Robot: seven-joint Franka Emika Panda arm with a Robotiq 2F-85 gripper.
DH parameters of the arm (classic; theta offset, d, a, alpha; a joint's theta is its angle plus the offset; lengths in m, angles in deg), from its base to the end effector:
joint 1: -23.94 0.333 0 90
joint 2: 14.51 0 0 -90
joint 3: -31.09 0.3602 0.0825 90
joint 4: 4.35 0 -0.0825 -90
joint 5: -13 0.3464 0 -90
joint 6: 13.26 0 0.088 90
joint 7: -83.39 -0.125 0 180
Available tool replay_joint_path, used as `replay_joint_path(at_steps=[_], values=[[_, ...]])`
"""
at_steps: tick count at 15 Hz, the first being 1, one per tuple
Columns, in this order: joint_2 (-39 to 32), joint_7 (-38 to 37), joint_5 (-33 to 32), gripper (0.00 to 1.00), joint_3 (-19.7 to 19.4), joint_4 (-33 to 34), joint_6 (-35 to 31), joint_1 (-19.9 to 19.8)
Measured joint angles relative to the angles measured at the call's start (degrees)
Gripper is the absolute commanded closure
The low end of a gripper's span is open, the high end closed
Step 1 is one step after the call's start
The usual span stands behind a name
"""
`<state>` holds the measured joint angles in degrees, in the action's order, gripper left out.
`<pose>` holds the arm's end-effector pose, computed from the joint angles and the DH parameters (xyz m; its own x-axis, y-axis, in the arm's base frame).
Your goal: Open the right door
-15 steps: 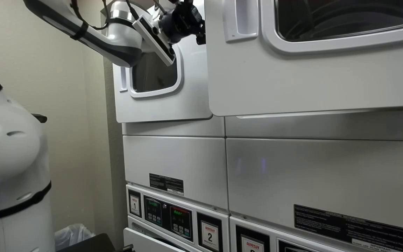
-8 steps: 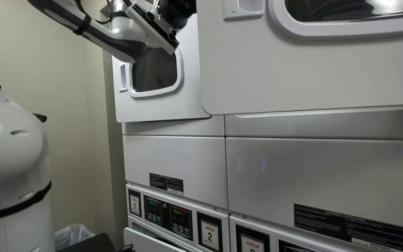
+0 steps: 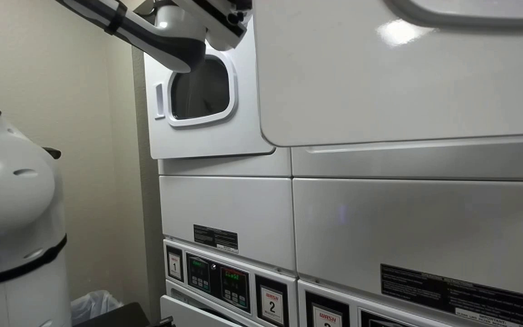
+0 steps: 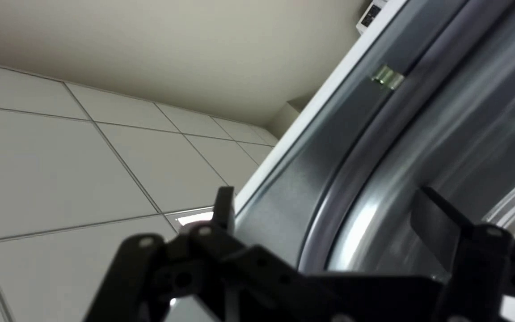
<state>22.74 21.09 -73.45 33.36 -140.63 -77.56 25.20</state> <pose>0.2334 -0.1298 0.6870 0.5626 -0.2071 0.8004 -0.7299 0.3303 0.5985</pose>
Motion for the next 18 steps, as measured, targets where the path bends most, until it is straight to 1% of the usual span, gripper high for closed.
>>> replay_joint_path(at_steps=[3, 7, 9, 13, 18], values=[[0.32, 0.0, -0.99, 0.0, -1.85, 0.0, 2.13, -0.05], [1.32, 0.0, -1.54, 0.0, -2.96, -0.01, 6.77, -0.26], [1.84, 0.0, -1.89, 0.0, -3.59, -0.01, 7.67, -0.26], [1.81, -0.54, -1.98, 0.0, -3.97, -0.01, 6.57, 0.55], [0.08, -2.6, -1.95, 0.0, -4.14, 0.43, 0.23, 3.55]])
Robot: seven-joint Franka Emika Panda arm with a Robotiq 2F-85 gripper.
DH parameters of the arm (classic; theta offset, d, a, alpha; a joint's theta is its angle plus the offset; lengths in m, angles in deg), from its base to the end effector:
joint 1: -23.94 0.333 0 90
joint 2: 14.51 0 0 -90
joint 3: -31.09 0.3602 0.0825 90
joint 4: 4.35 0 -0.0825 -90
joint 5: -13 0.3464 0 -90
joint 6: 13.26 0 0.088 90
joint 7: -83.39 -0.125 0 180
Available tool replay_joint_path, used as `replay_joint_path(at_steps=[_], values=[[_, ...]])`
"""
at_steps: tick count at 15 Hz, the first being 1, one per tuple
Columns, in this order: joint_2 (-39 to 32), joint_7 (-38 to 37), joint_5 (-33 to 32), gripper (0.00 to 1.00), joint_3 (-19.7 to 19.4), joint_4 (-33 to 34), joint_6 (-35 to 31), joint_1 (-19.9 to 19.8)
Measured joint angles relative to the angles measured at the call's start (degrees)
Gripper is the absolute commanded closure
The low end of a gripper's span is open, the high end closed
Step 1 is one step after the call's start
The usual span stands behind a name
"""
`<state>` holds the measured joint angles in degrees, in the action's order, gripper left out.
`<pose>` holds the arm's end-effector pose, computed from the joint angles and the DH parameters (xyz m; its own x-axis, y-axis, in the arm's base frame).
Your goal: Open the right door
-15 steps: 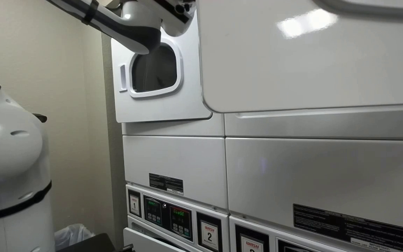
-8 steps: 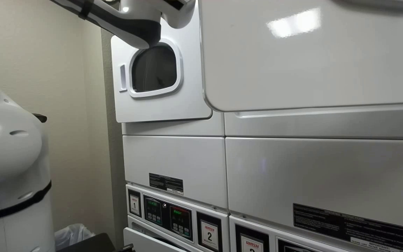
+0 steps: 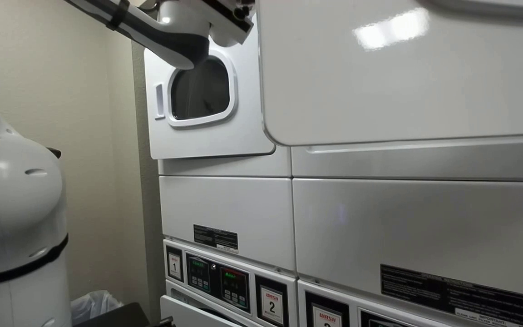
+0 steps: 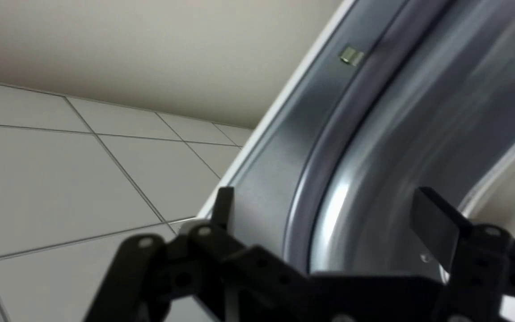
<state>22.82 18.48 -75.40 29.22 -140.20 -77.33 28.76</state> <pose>0.2345 -0.1445 0.6888 0.5231 -0.1970 0.8292 -0.7613 0.3293 0.5585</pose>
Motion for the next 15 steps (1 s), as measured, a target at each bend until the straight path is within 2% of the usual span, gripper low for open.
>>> replay_joint_path(at_steps=[7, 15], values=[[-2.35, -0.02, 3.98, 0.0, -1.77, 2.18, -22.11, 4.19], [-4.99, 0.8, 13.8, 0.0, -3.32, 2.82, -51.03, 4.69]])
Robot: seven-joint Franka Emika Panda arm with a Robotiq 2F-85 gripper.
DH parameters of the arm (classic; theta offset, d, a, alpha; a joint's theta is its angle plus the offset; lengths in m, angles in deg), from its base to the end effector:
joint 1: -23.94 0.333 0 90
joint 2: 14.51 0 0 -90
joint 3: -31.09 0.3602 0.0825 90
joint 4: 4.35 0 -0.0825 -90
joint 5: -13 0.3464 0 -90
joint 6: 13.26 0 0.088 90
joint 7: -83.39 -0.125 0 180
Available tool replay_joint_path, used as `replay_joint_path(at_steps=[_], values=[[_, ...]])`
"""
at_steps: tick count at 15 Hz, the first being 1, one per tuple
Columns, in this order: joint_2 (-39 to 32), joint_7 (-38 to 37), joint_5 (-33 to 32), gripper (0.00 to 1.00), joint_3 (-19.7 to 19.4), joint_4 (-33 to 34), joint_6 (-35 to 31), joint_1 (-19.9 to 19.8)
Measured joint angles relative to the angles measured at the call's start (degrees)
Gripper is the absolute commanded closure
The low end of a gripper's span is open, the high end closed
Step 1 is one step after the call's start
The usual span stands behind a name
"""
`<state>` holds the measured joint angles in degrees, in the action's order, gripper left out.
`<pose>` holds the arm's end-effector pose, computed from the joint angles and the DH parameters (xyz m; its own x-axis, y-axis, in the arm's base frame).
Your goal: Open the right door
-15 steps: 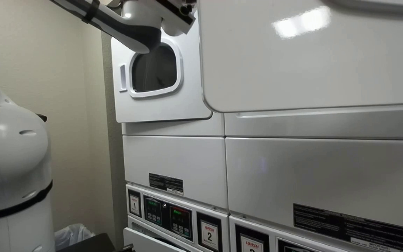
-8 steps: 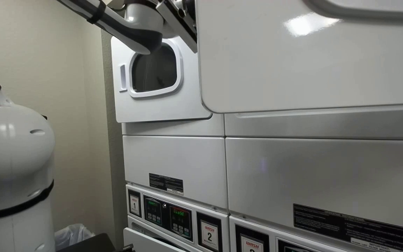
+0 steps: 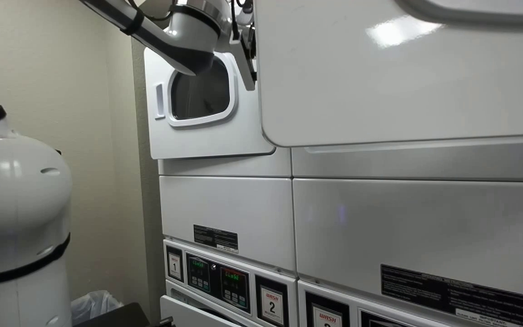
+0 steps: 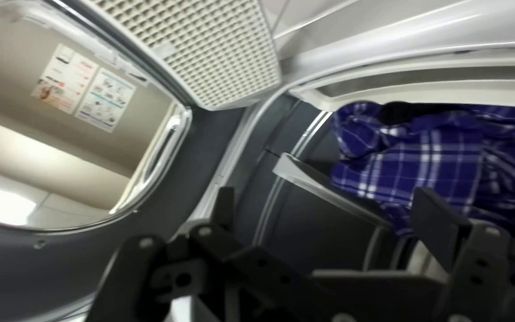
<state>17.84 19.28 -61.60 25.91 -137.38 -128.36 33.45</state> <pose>0.3664 -0.0560 0.6493 0.5667 -0.0497 0.8225 -0.6923 -0.5700 0.4425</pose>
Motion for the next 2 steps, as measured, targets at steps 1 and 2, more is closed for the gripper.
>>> replay_joint_path(at_steps=[1, 2], values=[[-0.07, 0.74, 1.62, 0.0, -0.41, 0.0, -3.56, -0.03], [-0.06, 1.94, 3.33, 0.0, -0.82, 0.0, -6.98, -0.1]])
